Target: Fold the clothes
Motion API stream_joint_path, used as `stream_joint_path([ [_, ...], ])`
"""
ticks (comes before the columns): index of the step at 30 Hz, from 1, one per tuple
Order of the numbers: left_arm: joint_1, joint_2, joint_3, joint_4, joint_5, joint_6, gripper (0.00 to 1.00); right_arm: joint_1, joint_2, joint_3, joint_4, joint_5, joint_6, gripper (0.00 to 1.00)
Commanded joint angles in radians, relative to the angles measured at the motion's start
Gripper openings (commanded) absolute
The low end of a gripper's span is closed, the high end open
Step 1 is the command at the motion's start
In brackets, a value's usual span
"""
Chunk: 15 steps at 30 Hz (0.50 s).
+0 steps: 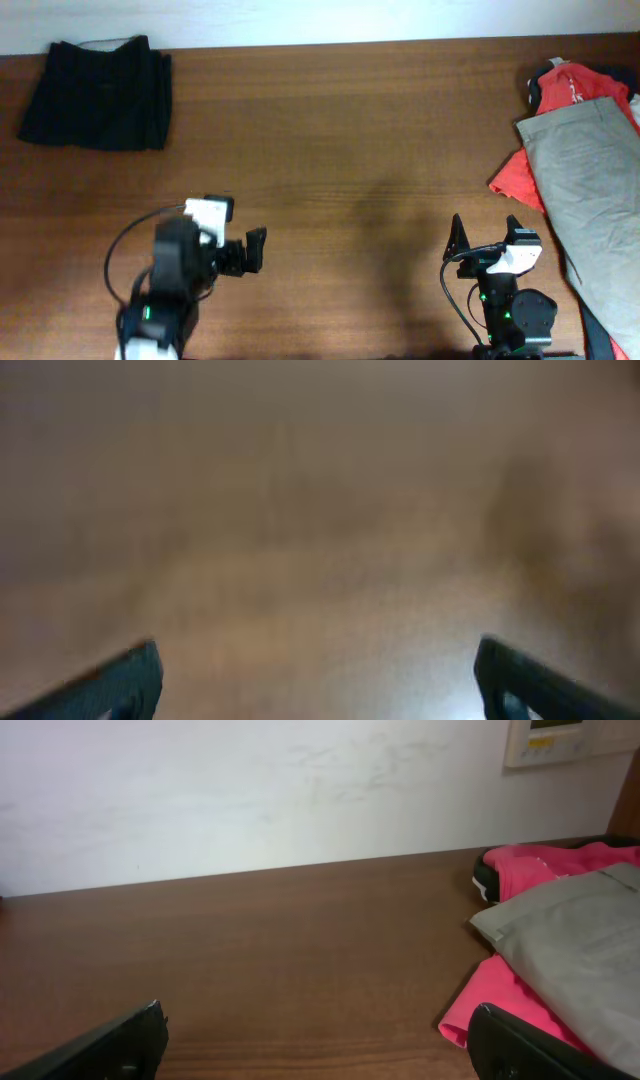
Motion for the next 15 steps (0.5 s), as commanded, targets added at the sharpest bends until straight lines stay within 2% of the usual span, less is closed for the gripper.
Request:
stream_joint_path([
  [1,0.009,-0.333,-0.159,0.073,-0.001,-0.001,0.99,-0.007,-0.007,-0.006,-0.004,-0.013,0.000,0.99],
  [5,0.019,-0.558,-0.261,0.084,-0.027,0.006,0.99,-0.007,-0.007,-0.006,-0.004,-0.013,0.000,0.99],
  [7,0.083,-0.631,-0.322,0.101,-0.026,0.006,0.99,-0.007,-0.007,-0.006,-0.004,-0.013,0.000,0.99],
  [15,0.199,-0.770,-0.449,0.290,-0.054,0.006,0.99,-0.007,-0.007,-0.006,-0.004,-0.013,0.000,0.99],
])
